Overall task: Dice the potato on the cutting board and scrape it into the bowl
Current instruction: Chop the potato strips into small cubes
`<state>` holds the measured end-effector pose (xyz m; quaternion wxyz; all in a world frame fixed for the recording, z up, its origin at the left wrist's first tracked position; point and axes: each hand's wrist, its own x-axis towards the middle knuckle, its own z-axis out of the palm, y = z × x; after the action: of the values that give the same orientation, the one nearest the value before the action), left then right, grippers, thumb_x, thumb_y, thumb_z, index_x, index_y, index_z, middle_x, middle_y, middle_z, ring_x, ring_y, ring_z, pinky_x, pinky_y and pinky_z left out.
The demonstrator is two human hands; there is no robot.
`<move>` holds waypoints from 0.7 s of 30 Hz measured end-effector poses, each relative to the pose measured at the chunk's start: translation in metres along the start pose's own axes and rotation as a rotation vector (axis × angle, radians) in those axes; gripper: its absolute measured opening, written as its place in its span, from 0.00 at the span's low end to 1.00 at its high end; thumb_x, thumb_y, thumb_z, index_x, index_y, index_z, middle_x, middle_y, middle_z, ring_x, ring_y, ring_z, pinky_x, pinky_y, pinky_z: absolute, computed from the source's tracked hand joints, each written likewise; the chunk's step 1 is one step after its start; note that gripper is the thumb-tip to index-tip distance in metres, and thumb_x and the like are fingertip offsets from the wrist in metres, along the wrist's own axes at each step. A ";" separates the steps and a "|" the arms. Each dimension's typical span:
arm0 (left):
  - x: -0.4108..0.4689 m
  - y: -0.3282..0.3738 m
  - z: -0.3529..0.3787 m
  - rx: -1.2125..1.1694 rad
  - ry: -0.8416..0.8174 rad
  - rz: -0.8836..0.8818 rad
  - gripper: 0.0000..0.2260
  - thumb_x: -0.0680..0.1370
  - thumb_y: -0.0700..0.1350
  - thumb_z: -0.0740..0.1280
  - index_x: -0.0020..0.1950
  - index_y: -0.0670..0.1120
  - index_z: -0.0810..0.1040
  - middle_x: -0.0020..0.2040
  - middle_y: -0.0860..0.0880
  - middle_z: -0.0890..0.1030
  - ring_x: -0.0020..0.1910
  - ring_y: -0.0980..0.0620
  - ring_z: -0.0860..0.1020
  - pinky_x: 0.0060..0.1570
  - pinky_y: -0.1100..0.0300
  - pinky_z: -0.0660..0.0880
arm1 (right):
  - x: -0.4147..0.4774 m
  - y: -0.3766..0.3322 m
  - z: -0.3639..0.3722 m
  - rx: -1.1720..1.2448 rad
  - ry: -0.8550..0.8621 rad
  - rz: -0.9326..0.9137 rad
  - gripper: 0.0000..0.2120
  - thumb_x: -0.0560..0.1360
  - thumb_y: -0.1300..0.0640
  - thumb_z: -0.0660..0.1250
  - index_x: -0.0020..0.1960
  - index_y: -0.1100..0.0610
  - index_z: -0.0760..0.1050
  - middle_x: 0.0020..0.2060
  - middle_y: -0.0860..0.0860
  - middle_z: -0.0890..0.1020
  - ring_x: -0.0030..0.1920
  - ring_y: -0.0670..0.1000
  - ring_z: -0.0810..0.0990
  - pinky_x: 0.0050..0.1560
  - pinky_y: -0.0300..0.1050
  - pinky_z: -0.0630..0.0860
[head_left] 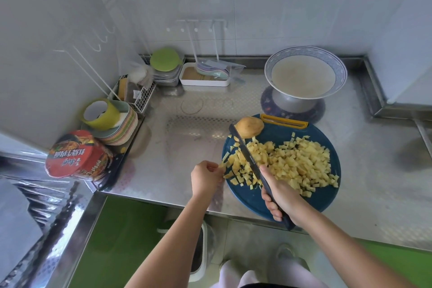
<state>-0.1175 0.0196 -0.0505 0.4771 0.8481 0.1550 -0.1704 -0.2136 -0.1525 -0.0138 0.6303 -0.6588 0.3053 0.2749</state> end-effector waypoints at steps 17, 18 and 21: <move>0.015 0.021 -0.001 0.290 0.025 0.189 0.04 0.76 0.43 0.68 0.45 0.43 0.81 0.39 0.47 0.82 0.37 0.48 0.79 0.39 0.56 0.78 | -0.001 0.006 -0.001 0.026 0.001 -0.028 0.34 0.74 0.27 0.54 0.27 0.56 0.64 0.22 0.52 0.66 0.21 0.50 0.63 0.23 0.41 0.64; 0.018 0.024 -0.001 0.318 0.000 0.206 0.04 0.76 0.42 0.68 0.47 0.43 0.81 0.41 0.47 0.82 0.38 0.49 0.79 0.39 0.57 0.77 | 0.000 0.006 0.000 0.027 0.000 -0.031 0.34 0.74 0.27 0.54 0.27 0.56 0.64 0.22 0.52 0.66 0.21 0.50 0.63 0.23 0.41 0.64; 0.024 0.029 0.001 0.414 -0.125 0.227 0.08 0.76 0.40 0.69 0.54 0.43 0.82 0.46 0.47 0.82 0.41 0.51 0.78 0.42 0.60 0.74 | -0.001 0.005 0.000 0.035 0.002 -0.027 0.34 0.74 0.27 0.54 0.27 0.56 0.64 0.21 0.52 0.66 0.20 0.50 0.63 0.23 0.41 0.64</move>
<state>-0.0836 0.0073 -0.0398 0.3181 0.9276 -0.0095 -0.1959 -0.2179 -0.1526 -0.0168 0.6450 -0.6520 0.3018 0.2604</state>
